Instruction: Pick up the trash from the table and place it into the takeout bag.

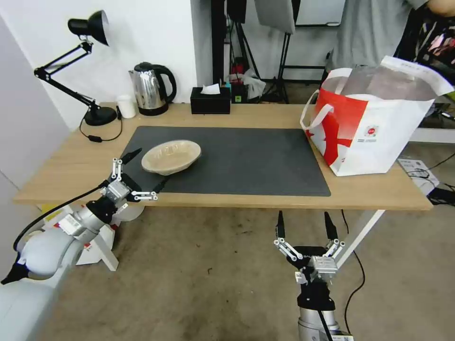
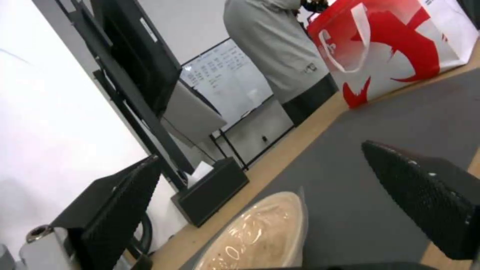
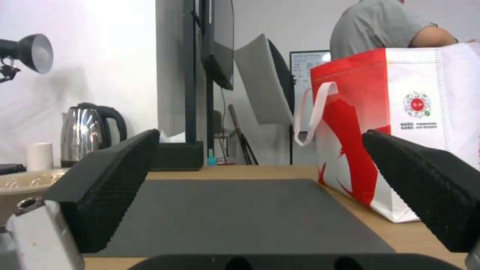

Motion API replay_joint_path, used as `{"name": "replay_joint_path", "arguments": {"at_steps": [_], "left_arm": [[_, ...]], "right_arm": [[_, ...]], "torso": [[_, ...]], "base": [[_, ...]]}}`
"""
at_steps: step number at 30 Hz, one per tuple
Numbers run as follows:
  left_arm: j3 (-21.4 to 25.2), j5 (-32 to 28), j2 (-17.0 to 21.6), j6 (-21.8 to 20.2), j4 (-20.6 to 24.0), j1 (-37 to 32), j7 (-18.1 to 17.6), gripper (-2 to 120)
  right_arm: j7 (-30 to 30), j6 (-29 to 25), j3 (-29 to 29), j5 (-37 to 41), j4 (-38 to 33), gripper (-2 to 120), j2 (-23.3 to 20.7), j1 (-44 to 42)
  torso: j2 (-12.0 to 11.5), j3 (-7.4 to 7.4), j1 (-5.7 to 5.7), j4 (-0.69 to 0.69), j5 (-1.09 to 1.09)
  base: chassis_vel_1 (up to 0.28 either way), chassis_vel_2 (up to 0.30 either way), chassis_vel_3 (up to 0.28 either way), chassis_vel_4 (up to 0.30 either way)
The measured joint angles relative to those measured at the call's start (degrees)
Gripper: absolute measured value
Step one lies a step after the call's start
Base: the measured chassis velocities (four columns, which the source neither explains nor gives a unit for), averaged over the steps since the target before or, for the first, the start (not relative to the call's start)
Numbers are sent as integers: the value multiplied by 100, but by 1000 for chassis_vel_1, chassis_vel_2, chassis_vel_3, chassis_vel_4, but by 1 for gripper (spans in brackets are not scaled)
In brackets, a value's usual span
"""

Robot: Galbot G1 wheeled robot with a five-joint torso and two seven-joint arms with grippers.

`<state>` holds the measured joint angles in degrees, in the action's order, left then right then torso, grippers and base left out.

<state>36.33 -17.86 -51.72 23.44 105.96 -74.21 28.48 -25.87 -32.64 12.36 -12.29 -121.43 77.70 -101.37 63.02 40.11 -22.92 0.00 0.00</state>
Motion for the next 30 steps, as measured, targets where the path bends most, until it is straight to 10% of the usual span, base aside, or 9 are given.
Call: {"name": "replay_joint_path", "arguments": {"at_steps": [30], "left_arm": [[-208, -320, 308, -235, -169, 466, 27, 100]], "right_arm": [[0, 0, 0, 0, 0, 100, 0, 0]], "torso": [[0, 0, 0, 0, 0]], "base": [[0, 0, 0, 0]]}}
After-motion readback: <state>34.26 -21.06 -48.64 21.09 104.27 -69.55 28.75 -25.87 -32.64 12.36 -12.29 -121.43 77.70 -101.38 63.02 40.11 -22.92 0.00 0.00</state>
